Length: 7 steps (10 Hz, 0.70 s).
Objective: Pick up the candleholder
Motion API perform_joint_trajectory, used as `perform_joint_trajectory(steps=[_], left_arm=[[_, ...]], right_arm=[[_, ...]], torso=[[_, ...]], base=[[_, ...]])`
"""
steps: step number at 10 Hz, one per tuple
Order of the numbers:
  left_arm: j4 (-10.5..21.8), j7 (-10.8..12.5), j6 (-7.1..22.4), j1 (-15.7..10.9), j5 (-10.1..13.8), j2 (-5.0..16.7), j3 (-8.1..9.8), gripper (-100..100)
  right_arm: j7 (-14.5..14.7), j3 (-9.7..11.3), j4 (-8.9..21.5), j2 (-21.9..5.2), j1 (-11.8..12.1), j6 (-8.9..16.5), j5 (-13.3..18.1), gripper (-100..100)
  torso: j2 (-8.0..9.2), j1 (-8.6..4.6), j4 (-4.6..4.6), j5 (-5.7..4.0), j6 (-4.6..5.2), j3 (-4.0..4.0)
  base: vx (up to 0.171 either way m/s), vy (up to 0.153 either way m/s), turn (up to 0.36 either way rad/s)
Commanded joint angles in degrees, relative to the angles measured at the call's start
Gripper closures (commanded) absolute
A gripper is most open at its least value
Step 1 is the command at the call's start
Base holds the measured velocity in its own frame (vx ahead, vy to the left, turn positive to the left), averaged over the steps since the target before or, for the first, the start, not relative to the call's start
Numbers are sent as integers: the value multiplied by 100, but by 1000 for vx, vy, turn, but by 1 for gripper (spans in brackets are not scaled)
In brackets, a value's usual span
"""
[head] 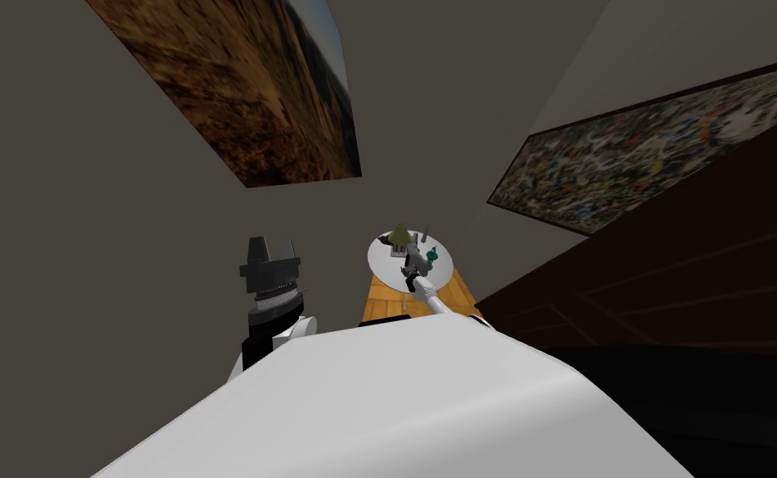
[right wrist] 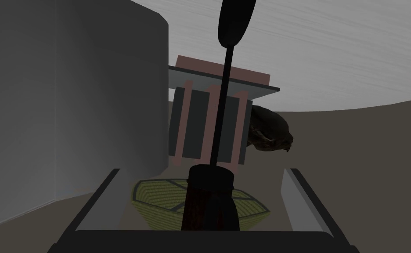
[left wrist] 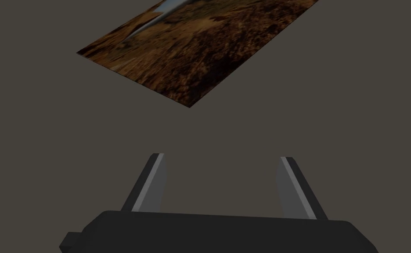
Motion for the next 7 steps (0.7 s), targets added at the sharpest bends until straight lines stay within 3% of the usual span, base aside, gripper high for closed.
perform_joint_trajectory(steps=[1, 2, 4, 7], left_arm=[[0, 0, 0, 0, 0, 0, 0, 0], [0, 0, 0, 1, 0, 0, 0, 0], [0, 2, 1, -2, -2, 1, -6, 0], [0, 1, 1, -2, -1, 1, -6, 0]], right_arm=[[-190, 45, 17, -27, -27, 58, -42, -100], [-403, 66, 214, -111, -145, 176, 150, -100], [-600, 66, 214, -111, -145, 176, 150, -100], [-1183, 109, 607, -278, -379, 413, 536, -100]], torso=[[0, 0, 0, 0, 0, 0], [-9, 5, -2, 1, 1, -5], [-2, 13, 0, 4, -7, -1], [-5, 16, -3, 1, -11, -4]], base=[[-14, -9, -14], [-35, -6, 239], [-23, -18, 62], [-44, -23, 203]])
